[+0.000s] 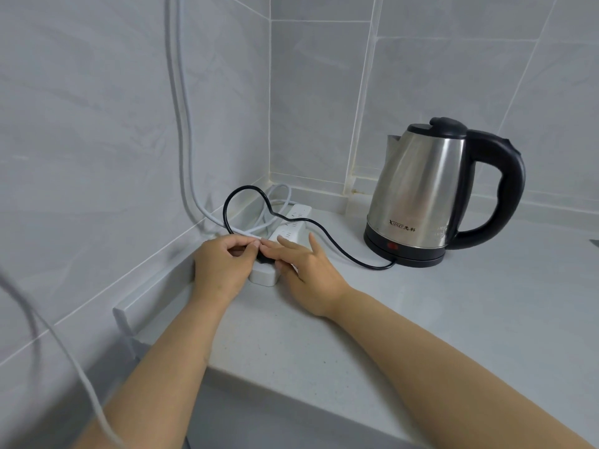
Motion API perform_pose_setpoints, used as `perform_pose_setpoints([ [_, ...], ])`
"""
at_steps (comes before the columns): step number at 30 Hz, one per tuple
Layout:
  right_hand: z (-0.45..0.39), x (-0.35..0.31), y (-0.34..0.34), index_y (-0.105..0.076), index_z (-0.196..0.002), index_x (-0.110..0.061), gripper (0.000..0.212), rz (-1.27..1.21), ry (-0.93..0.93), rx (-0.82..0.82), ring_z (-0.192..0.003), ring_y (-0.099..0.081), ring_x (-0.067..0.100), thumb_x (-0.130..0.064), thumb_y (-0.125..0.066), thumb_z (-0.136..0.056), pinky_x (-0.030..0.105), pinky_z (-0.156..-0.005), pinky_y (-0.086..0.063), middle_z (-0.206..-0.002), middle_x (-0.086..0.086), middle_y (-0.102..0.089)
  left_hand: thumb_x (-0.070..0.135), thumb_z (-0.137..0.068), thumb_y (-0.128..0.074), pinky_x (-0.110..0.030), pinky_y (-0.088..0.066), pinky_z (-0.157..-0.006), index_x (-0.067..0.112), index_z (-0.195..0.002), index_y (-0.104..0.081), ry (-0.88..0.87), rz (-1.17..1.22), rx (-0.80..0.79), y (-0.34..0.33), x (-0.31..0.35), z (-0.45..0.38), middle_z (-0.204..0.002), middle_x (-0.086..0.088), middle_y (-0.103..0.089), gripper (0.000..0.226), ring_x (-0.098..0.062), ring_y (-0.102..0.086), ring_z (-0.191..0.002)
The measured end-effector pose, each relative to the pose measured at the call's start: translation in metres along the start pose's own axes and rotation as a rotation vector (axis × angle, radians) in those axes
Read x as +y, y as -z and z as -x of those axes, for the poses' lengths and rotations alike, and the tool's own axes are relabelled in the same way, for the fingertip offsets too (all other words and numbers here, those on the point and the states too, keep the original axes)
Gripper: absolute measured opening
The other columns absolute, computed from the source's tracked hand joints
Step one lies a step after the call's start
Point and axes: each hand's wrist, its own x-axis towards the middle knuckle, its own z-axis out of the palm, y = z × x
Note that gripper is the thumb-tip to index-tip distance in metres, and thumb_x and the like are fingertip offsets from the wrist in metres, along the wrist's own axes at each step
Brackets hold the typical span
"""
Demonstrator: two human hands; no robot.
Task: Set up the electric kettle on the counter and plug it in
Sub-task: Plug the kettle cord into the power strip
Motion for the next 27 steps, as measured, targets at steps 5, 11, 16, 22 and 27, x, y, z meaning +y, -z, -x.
perform_pose_setpoints([
  [5, 0.001, 0.002, -0.006, -0.042, -0.144, -0.021, 0.046, 0.038, 0.036, 0.000, -0.143, -0.030, 0.016, -0.021, -0.033, -0.099, 0.048, -0.120, -0.012, -0.152, -0.006, -0.040, 0.017, -0.089, -0.059, -0.033, -0.053, -0.080, 0.022, -0.083, -0.068, -0.042, -0.144, -0.011, -0.004, -0.006, 0.002, -0.083, 0.009, -0.069, 0.012, -0.011, -0.064, -0.082],
  [11, 0.004, 0.000, -0.006, -0.058, -0.129, -0.007, 0.039, 0.083, 0.089, 0.248, -0.111, -0.059, 0.034, -0.014, -0.048, -0.092, 0.050, -0.089, -0.049, -0.120, 0.011, -0.067, 0.028, -0.089, -0.057, -0.043, -0.051, -0.076, 0.024, -0.102, -0.063, -0.147, -0.329, 0.069, -0.005, -0.003, 0.004, -0.084, 0.005, -0.063, 0.015, -0.023, -0.059, -0.090],
  [16, 0.006, 0.002, -0.002, -0.069, -0.111, -0.005, 0.032, 0.183, -0.012, 0.449, -0.090, -0.063, 0.036, -0.006, -0.050, -0.085, 0.047, -0.077, -0.053, -0.093, 0.009, -0.072, 0.023, -0.087, -0.058, -0.043, -0.049, -0.073, 0.020, -0.102, -0.060, -0.155, -0.358, 0.108, -0.006, 0.002, 0.006, -0.067, 0.009, -0.057, 0.015, -0.024, -0.055, -0.086],
  [22, 0.009, 0.008, 0.002, -0.073, -0.097, -0.007, 0.024, 0.184, -0.052, 0.541, -0.079, -0.062, 0.033, -0.008, -0.053, -0.086, 0.046, -0.065, -0.052, -0.080, 0.007, -0.069, 0.015, -0.089, -0.054, -0.045, -0.048, -0.073, 0.013, -0.093, -0.060, -0.357, -0.396, 0.054, -0.009, 0.004, 0.011, -0.066, 0.004, -0.053, 0.007, -0.028, -0.054, -0.081],
  [27, 0.024, 0.011, 0.012, -0.073, -0.093, -0.007, 0.022, 0.175, -0.091, 0.561, -0.073, -0.060, 0.034, -0.008, -0.053, -0.085, 0.047, -0.064, -0.052, -0.074, 0.008, -0.068, 0.016, -0.085, -0.051, -0.040, -0.042, -0.067, 0.010, -0.084, -0.061, -0.666, -0.497, 0.059, -0.022, 0.012, 0.022, -0.066, 0.001, -0.055, 0.011, -0.029, -0.053, -0.071],
])
